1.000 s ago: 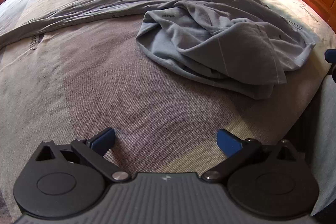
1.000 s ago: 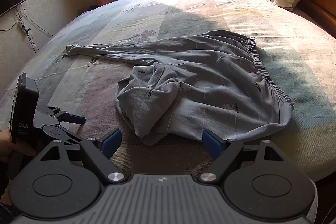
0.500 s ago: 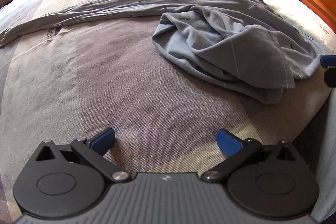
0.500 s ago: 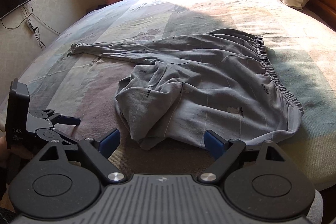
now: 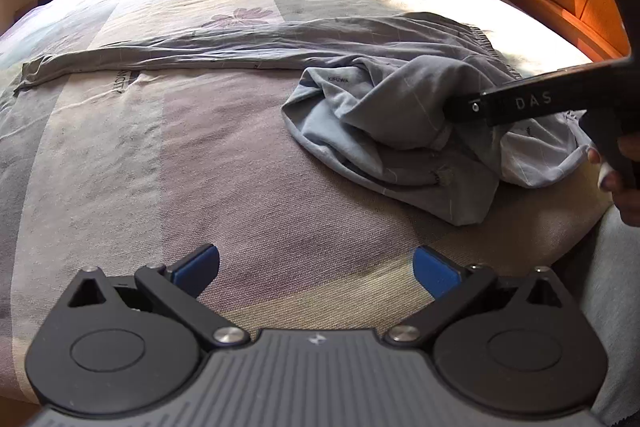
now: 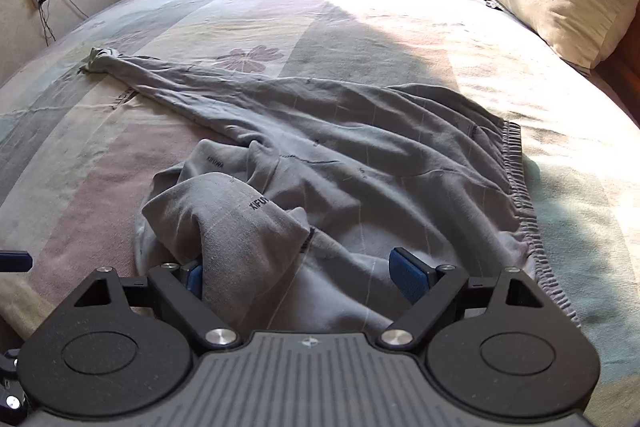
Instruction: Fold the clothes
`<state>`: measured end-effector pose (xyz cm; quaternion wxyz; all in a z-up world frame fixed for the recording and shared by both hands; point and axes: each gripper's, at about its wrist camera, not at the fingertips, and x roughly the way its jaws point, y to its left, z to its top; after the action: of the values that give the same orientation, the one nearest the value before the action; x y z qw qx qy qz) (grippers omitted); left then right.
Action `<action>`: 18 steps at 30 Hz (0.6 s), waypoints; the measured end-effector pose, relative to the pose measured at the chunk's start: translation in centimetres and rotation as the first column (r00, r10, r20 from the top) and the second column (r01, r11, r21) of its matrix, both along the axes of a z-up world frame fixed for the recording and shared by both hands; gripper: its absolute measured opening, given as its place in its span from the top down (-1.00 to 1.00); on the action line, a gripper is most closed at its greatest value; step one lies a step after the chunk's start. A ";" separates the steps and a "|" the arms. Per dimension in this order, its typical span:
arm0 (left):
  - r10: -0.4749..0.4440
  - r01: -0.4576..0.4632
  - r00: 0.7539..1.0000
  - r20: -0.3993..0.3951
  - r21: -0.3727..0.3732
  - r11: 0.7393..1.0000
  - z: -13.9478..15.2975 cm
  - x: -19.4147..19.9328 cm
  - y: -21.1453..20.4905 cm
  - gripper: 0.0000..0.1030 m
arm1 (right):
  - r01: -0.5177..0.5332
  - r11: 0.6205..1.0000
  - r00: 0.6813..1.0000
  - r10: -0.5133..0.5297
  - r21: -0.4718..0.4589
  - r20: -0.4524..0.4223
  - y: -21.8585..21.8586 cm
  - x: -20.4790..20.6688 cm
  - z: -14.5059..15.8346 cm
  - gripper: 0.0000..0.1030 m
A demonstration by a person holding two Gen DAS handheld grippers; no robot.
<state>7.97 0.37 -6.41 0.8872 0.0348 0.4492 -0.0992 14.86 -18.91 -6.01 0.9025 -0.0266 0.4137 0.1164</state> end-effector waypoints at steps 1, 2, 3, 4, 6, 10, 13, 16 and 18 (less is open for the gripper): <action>0.000 0.000 1.000 0.001 -0.006 1.000 0.1 0.1 -0.1 -0.99 | 0.017 1.000 1.000 -0.017 -0.009 -0.001 -0.4 0.7 -0.1 -0.78; 0.001 -0.001 1.000 0.003 -0.011 1.000 0.1 0.1 -0.3 -0.99 | 0.035 0.999 0.999 -0.035 -0.017 -0.004 -0.9 1.3 -0.2 -0.78; 0.000 0.000 1.000 0.004 -0.014 1.000 0.2 0.1 -0.3 -0.99 | 0.053 0.998 0.999 -0.053 -0.025 -0.008 -1.3 1.8 -0.4 -0.78; -0.001 0.001 1.000 0.005 -0.016 1.000 0.2 0.1 -0.4 -0.99 | 0.070 0.997 0.997 -0.070 -0.031 -0.012 -1.8 2.2 -0.7 -0.78; -0.003 0.003 1.000 0.007 -0.020 1.000 0.3 0.1 -0.5 -0.99 | 0.101 0.995 0.994 -0.102 -0.018 -0.024 -2.9 2.3 -0.9 -0.78; 0.000 0.000 1.000 0.010 -0.005 1.000 0.5 0.1 -0.6 -0.99 | 0.143 0.989 0.990 -0.142 0.047 -0.011 -4.7 -0.1 0.1 -0.78; 0.002 -0.003 1.000 0.009 0.010 1.000 0.6 0.2 -0.6 -0.99 | 0.079 0.988 0.996 -0.084 0.133 0.034 -4.8 -4.0 1.8 -0.79; 0.011 -0.012 1.000 0.011 0.055 0.998 0.9 0.5 -0.7 -0.99 | -0.050 0.975 0.997 0.038 0.214 0.063 -4.0 -7.3 2.7 -0.89; 0.018 -0.019 1.000 0.014 0.087 0.996 1.3 0.6 -0.5 -0.99 | -0.131 0.966 0.991 0.122 0.222 0.055 -2.6 -8.0 2.2 -0.91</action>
<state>8.55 -0.10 -5.08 0.8888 0.0699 0.4474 -0.0708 6.84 -21.53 -3.81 0.8988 0.0473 0.3766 0.2193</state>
